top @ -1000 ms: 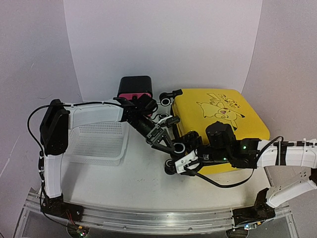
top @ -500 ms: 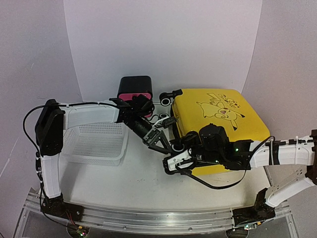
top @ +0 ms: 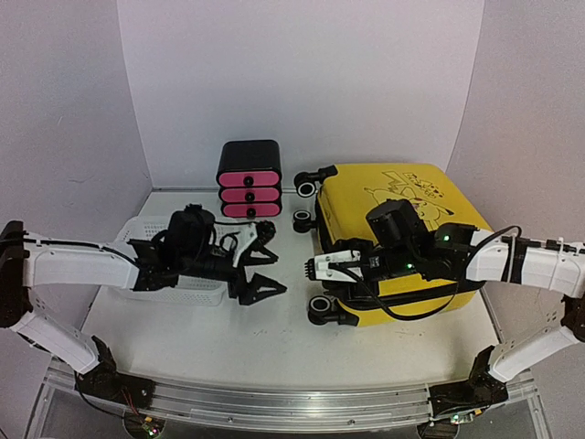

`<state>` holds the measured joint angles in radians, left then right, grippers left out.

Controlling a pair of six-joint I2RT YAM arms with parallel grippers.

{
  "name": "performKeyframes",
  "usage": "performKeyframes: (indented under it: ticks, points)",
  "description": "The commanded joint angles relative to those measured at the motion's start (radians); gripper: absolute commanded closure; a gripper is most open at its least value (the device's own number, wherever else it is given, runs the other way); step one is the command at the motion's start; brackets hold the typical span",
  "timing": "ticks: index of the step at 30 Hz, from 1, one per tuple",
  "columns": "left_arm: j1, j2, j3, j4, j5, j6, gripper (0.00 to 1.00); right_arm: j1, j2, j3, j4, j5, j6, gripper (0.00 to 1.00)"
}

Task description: Open, take out, and arrange the luggage

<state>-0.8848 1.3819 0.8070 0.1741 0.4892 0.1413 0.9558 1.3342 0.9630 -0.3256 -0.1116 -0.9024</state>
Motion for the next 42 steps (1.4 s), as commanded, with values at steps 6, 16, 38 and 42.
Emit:
performKeyframes:
  ticks: [6, 16, 38, 42]
  points:
    - [-0.221, 0.334, -0.021, 0.69, -0.298, 0.246, 0.18, -0.075, 0.053, 0.158, -0.145, -0.091, 0.215, 0.76]
    - [-0.246, 0.563, 0.067, 0.861, -0.358, 0.08, 0.25, -0.076, 0.054, 0.188, -0.148, -0.083, 0.251, 0.79]
    - [-0.251, 0.689, 0.149, 0.854, -0.386, -0.059, 0.59, -0.077, -0.011, 0.206, -0.142, -0.137, 0.301, 0.87]
    - [-0.263, 0.698, 0.143, 0.851, -0.459, -0.055, 0.58, -0.076, -0.01, 0.204, -0.135, -0.138, 0.304, 0.89]
